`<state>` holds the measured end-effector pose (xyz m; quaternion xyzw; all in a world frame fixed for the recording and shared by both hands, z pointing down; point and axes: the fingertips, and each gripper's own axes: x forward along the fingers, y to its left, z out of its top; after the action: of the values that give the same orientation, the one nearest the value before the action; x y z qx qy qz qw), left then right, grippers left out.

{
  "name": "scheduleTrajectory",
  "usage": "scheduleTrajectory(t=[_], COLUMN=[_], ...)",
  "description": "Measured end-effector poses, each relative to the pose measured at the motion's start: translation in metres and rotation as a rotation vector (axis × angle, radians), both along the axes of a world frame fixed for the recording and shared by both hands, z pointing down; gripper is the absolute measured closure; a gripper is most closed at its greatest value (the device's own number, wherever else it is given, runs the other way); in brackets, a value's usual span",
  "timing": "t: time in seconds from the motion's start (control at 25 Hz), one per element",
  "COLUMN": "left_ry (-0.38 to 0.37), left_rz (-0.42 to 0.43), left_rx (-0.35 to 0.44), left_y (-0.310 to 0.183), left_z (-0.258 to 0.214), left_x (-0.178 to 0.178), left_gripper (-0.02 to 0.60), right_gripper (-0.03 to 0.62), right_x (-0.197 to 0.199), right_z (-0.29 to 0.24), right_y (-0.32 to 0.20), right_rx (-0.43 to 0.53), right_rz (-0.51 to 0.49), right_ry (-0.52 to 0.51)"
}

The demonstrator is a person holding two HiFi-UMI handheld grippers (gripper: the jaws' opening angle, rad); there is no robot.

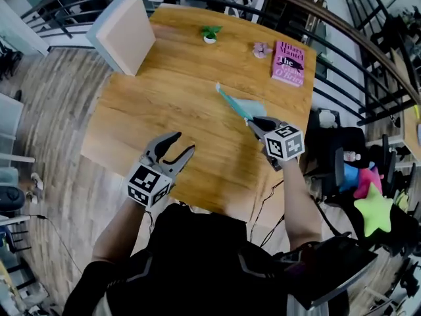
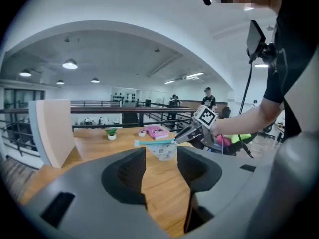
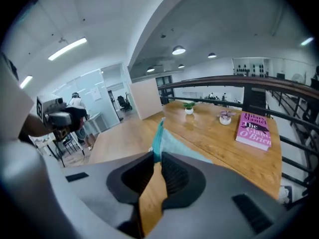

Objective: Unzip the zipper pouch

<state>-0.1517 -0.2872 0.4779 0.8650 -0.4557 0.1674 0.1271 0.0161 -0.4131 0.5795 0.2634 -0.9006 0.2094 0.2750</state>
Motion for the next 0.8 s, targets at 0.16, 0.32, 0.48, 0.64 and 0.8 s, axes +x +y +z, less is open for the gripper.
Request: scheduleTrajectory(t=[0.16,0.32,0.48,0.64,0.8], left_ry=[-0.001,0.049,0.045,0.030,0.102], left_rz=[0.089,0.122,0.193,0.261,0.341], left_rx=[0.047,0.066,0.118,0.178,0.195], left_y=[0.000,-0.004,0.000,0.003,0.012], left_z=[-0.015,-0.031,-0.046,-0.061,-0.084], left_x=[0.021,0.039,0.060,0.081,0.106], left_gripper=[0.365,0.365,0.376,0.383,0.388], right_gripper=[0.538,0.539,0.539,0.539,0.539], right_x=[0.005,0.011,0.010,0.002,-0.003], right_z=[-0.036,-0.072,-0.109,-0.139,-0.166], right_y=[0.025,0.051,0.078,0.102,0.122], right_rx=[-0.017,-0.029,-0.037,-0.017,-0.014], right_rz=[0.057,0.108,0.154,0.158,0.158], right_ry=[-0.045,-0.096,-0.142,-0.171,-0.209])
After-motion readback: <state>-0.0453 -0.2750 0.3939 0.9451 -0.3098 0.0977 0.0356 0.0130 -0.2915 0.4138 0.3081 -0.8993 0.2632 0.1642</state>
